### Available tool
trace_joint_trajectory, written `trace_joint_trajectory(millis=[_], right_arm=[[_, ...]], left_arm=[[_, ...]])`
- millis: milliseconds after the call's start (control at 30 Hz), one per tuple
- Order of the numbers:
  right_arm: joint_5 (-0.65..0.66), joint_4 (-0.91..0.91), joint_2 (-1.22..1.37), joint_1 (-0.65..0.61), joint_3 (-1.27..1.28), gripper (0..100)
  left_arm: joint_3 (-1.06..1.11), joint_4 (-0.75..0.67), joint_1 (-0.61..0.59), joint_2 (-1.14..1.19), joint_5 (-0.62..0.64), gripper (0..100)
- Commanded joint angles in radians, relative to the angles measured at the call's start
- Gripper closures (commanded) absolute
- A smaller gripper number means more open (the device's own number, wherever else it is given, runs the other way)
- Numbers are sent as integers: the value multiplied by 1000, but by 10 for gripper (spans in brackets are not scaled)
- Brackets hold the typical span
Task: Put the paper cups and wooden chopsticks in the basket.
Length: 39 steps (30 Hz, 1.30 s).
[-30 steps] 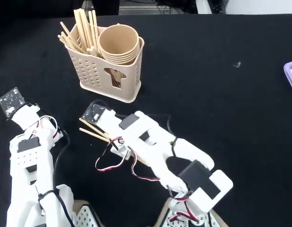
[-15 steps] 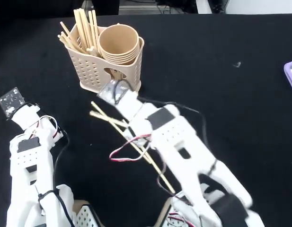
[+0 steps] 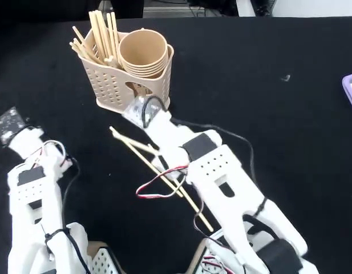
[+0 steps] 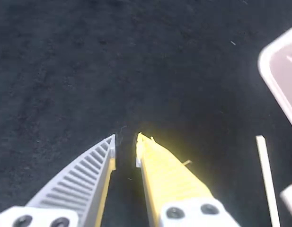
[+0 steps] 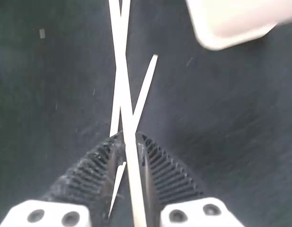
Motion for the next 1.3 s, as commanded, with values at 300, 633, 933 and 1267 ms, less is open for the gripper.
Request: trace_joint_trajectory(millis=[300, 633, 933, 1267], right_arm=[[-51, -135, 137, -12, 124, 750], [-115, -172, 183, -100, 96, 757], [-94, -176, 427, -84, -67, 761], [-31, -149, 444, -77, -84, 990]], left_arm=[[-35, -17, -160, -20, 126, 916], [-36, -17, -159, -20, 126, 916], [-33, -15, -159, -20, 126, 916], [-35, -12, -159, -20, 126, 916]])
